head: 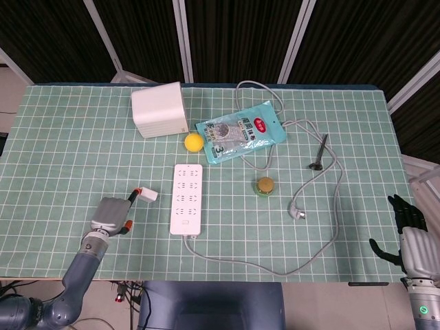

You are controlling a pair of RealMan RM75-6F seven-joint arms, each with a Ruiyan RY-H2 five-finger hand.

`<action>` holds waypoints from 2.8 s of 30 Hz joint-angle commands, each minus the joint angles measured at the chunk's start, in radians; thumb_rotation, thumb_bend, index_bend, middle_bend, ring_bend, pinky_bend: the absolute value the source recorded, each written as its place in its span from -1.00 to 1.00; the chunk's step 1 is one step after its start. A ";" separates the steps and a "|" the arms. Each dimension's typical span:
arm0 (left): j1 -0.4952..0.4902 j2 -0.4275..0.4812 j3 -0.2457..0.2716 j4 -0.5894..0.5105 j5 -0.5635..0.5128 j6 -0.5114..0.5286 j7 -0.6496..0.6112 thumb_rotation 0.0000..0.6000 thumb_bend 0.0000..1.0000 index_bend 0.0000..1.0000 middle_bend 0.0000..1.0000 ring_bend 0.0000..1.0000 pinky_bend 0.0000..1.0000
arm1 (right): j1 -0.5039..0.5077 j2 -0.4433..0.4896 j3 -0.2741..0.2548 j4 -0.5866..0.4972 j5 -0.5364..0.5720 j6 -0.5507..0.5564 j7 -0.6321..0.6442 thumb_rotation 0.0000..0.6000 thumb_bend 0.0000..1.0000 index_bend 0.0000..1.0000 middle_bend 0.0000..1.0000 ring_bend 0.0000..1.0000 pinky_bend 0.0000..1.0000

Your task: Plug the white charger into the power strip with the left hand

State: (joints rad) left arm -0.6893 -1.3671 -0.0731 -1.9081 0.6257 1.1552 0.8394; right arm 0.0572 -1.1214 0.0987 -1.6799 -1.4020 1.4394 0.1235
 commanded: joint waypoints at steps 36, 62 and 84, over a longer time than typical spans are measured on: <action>-0.028 0.019 -0.050 0.027 0.145 0.039 -0.162 1.00 -0.62 -0.49 -0.49 -0.77 -0.63 | 0.000 0.004 0.000 -0.004 0.003 -0.004 0.007 1.00 -0.32 -1.00 -1.00 -1.00 -1.00; -0.137 -0.066 -0.055 0.205 0.008 -0.113 -0.135 1.00 -0.53 -0.30 -0.32 -0.77 -0.65 | 0.000 0.008 0.000 -0.010 0.009 -0.011 0.014 1.00 -0.32 -1.00 -1.00 -1.00 -1.00; -0.160 -0.119 -0.043 0.247 -0.003 -0.117 -0.151 1.00 -0.47 -0.21 -0.22 -0.76 -0.65 | -0.001 0.013 0.000 -0.018 0.014 -0.015 0.018 1.00 -0.32 -1.00 -1.00 -1.00 -1.00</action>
State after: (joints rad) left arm -0.8493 -1.4858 -0.1168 -1.6613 0.6230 1.0380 0.6887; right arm 0.0558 -1.1083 0.0991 -1.6977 -1.3875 1.4248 0.1415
